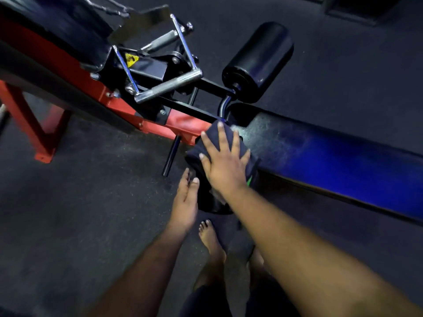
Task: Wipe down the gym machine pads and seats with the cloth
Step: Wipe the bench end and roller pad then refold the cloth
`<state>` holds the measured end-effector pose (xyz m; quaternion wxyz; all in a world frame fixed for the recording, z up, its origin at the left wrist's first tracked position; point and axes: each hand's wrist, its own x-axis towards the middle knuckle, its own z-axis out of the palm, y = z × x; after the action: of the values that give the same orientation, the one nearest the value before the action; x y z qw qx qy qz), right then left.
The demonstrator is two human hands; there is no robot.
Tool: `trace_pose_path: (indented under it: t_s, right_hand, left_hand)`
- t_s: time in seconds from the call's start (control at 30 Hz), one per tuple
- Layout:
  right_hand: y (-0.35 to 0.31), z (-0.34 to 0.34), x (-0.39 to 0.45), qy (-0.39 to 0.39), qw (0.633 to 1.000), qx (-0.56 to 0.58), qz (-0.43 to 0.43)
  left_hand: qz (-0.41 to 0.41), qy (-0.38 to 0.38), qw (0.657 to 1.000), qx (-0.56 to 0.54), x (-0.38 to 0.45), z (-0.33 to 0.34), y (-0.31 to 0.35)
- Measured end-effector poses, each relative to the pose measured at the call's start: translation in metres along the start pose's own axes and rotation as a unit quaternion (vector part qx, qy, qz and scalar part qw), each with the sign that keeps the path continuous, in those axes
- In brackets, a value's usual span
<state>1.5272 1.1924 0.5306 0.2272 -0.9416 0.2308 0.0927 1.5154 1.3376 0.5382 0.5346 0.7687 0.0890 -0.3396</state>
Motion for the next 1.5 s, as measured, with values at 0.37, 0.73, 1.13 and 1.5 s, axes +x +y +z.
trace_pose_path:
  t_s: [0.37, 0.73, 1.13, 1.5]
  right_hand:
    - [0.029, 0.023, -0.065, 0.03, 0.997, 0.066, -0.017]
    - [0.036, 0.043, -0.104, 0.075, 0.981, 0.175, 0.044]
    - [0.052, 0.038, -0.055, 0.091, 0.938, 0.322, 0.092]
    - [0.004, -0.006, 0.017, 0.022, 1.0, 0.009, 0.0]
  left_hand:
    - [-0.002, -0.028, 0.999, -0.041, -0.005, 0.006, -0.002]
    - [0.012, -0.048, 0.998, 0.045, -0.007, 0.006, -0.002]
    - [0.032, -0.009, 0.995, 0.096, -0.009, 0.01, 0.0]
    - [0.005, -0.04, 0.997, 0.071, -0.008, 0.014, -0.006]
